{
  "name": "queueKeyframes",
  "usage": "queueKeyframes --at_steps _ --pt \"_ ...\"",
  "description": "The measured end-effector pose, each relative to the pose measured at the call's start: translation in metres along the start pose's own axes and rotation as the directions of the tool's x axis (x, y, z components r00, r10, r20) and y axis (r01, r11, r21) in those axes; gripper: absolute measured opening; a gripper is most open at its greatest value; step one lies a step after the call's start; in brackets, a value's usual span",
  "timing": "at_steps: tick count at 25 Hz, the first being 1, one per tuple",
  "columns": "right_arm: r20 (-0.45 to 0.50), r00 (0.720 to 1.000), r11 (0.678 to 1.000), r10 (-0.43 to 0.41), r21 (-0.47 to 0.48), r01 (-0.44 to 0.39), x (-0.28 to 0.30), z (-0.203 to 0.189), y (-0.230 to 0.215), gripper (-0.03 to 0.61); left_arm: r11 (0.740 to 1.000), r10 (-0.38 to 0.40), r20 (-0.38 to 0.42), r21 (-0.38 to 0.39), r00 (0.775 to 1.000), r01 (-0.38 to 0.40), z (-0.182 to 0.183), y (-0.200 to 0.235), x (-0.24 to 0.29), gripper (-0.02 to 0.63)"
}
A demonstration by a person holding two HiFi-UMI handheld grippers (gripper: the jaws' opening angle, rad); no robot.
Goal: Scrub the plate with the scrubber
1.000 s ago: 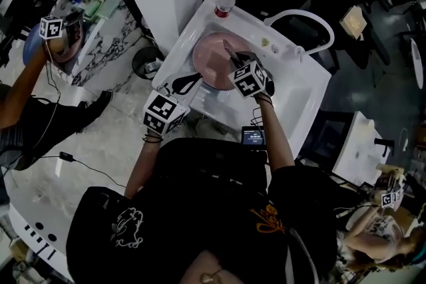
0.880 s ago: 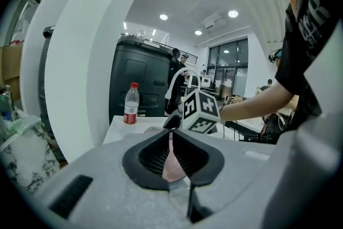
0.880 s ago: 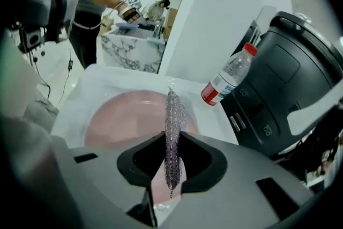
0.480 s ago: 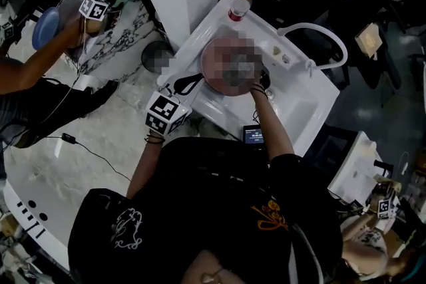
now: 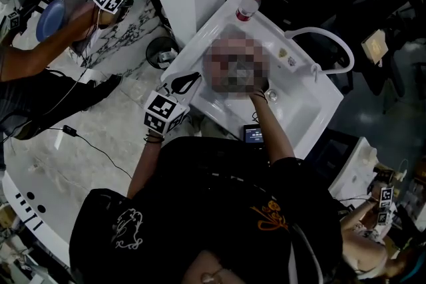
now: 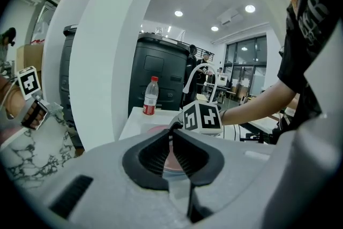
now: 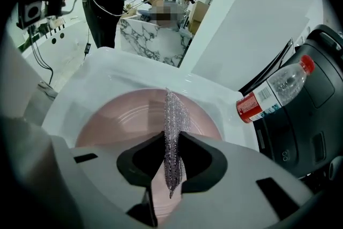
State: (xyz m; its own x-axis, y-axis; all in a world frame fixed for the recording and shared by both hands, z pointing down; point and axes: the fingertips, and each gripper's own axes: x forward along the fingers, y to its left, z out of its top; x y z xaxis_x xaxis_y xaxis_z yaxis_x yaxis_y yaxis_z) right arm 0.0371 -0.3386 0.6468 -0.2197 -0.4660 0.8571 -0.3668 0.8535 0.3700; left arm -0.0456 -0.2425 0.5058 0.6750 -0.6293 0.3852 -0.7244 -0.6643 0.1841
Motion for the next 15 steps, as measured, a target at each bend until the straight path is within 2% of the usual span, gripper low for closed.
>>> queueKeyframes --at_steps 15 --pt "0.019 0.989 0.981 0.144 -0.133 -0.140 -0.035 0.003 0.074 0.066 0.998 -0.059 0.003 0.028 0.998 0.059 0.005 -0.006 0.006 0.018"
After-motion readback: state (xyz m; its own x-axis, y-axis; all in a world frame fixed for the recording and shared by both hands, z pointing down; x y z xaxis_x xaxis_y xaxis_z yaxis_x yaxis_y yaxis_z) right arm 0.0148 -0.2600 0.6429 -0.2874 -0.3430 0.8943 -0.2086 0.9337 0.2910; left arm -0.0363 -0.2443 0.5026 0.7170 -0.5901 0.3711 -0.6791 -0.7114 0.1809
